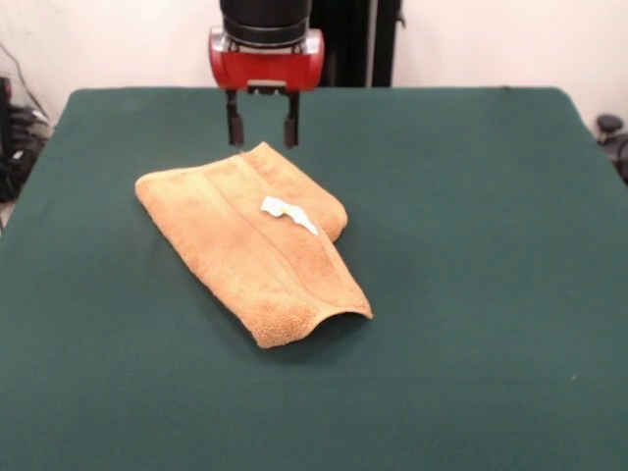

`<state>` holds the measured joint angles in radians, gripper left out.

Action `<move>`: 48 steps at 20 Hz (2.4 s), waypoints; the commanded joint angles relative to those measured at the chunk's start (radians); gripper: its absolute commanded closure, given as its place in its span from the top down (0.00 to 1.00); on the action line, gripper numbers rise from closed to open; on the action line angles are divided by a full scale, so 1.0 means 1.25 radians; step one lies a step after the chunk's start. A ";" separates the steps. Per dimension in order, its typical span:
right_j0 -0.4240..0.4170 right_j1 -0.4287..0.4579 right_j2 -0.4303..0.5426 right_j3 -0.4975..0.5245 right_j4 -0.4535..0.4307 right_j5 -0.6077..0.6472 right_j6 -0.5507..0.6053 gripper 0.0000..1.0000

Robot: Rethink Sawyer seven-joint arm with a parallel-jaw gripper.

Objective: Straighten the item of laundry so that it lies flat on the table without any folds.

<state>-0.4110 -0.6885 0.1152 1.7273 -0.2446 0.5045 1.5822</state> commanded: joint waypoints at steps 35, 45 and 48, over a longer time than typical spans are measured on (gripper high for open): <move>0.066 0.296 0.008 -0.063 0.028 -0.216 0.172 1.00; 0.139 0.338 -0.077 -0.098 0.032 -0.306 0.195 1.00; 0.148 0.332 -0.088 -0.102 0.035 -0.294 0.183 1.00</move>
<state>-0.2693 -0.4278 -0.0106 1.6676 -0.2382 0.2690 1.5822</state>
